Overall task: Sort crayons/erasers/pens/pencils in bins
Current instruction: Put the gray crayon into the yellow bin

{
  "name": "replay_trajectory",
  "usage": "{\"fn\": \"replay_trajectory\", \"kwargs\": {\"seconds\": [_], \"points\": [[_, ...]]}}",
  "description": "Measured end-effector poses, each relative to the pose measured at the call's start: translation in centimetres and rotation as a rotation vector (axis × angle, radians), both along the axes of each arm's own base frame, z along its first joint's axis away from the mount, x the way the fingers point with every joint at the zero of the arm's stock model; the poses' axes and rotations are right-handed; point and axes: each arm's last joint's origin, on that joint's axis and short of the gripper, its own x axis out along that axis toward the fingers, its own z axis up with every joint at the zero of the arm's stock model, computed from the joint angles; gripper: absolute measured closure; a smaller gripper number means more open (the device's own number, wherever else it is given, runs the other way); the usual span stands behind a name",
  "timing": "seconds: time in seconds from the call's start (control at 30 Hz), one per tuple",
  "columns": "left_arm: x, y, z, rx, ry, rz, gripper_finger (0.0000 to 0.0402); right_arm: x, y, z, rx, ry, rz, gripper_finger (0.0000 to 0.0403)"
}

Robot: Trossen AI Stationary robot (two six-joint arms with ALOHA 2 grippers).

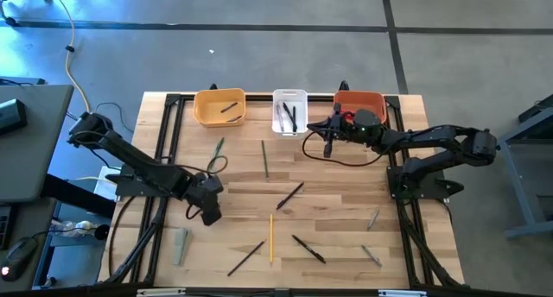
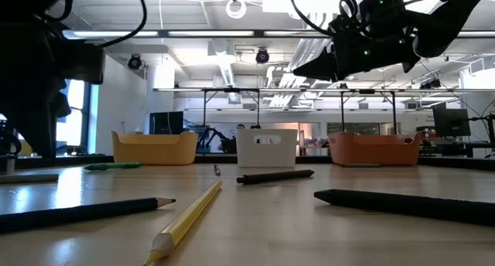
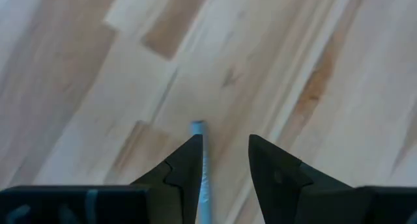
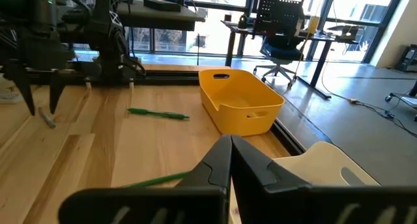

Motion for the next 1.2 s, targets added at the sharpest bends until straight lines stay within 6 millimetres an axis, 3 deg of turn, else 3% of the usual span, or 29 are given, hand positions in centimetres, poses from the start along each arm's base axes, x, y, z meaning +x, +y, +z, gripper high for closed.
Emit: {"fn": "replay_trajectory", "kwargs": {"seconds": [0.47,0.9,1.2], "points": [[1.8,-0.7,-2.0,0.071,0.212,0.015,0.0292,0.0,0.0,-0.1,-0.003,0.008,0.001,0.0403],[1.8,0.2,-2.2,0.096,0.254,-0.025,0.0383,0.0,0.0,-0.1,-0.004,0.008,0.001,0.0403],[1.8,1.7,-1.1,0.144,0.186,0.0,0.039,0.0,0.0,-0.1,-0.004,0.008,0.001,0.0403]]}}
